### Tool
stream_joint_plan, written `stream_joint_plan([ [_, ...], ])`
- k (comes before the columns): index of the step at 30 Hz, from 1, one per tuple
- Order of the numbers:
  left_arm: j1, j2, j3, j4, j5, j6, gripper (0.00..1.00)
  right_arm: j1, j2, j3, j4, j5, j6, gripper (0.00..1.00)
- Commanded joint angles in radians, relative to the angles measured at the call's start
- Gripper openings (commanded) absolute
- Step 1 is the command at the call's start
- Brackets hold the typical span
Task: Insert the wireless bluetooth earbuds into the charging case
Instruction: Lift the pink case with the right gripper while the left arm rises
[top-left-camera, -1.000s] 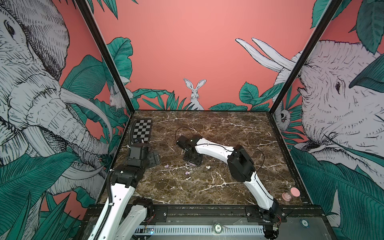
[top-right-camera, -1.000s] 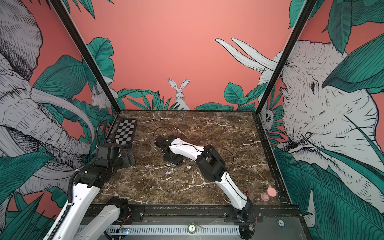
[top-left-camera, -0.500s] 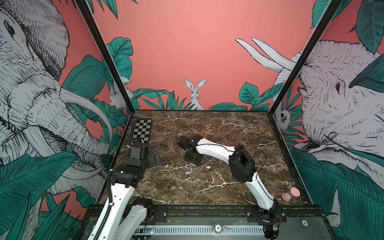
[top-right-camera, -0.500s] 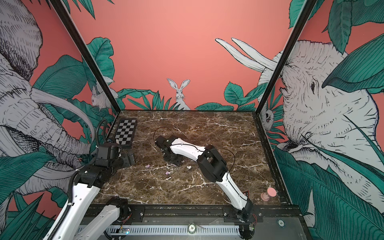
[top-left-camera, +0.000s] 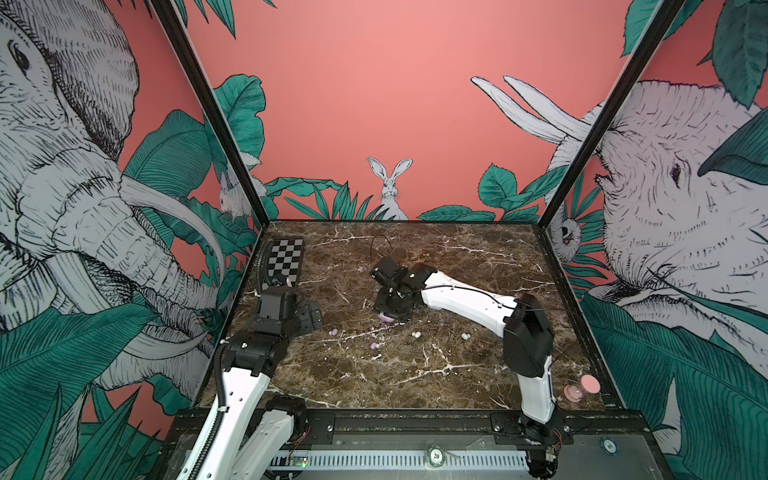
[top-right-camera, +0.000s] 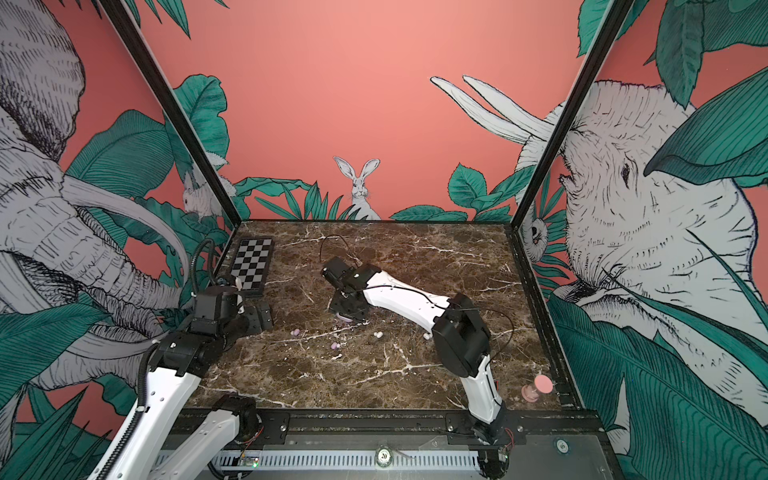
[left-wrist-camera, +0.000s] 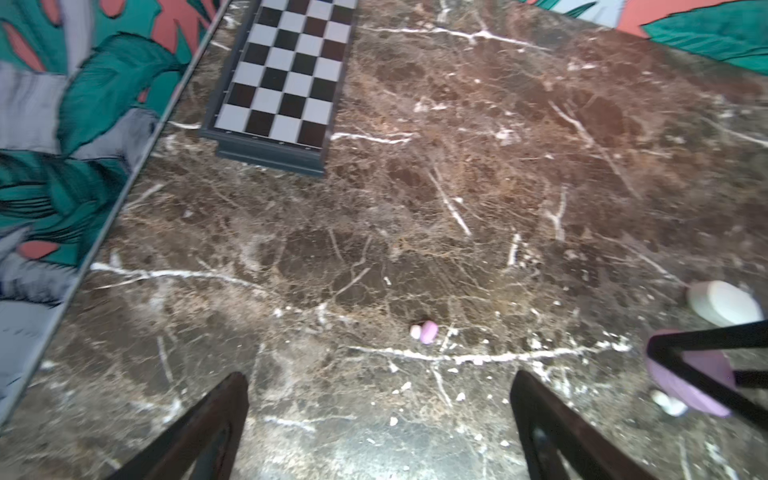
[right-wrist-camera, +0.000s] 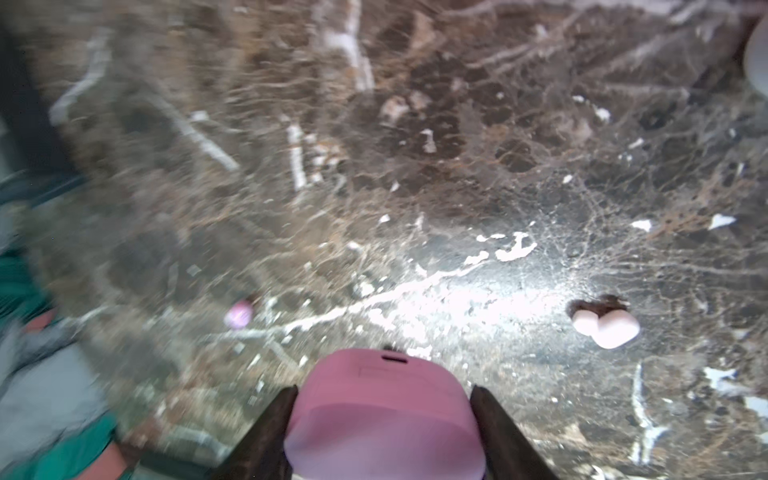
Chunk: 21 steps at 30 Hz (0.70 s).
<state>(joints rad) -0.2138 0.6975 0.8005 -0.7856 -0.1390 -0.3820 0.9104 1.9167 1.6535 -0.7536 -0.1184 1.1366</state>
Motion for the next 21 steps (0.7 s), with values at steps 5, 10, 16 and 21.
stream_joint_plan([
  [5, -0.021, -0.159, -0.142, 0.351, 0.348, 0.039, 0.99, -0.158, -0.289, -0.191, 0.280, -0.272, -0.244, 0.00],
  [10, -0.093, -0.117, -0.115, 0.458, 0.497, 0.230, 0.99, -0.220, -0.390, -0.199, 0.256, -0.409, -0.368, 0.00],
  [16, -0.263, -0.095, -0.125, 0.461, 0.463, 0.668, 0.99, -0.225, -0.467, -0.189, 0.185, -0.474, -0.527, 0.00],
  [21, -0.345, -0.067, -0.170, 0.523, 0.447, 0.875, 0.99, -0.225, -0.496, -0.213, 0.156, -0.553, -0.602, 0.00],
])
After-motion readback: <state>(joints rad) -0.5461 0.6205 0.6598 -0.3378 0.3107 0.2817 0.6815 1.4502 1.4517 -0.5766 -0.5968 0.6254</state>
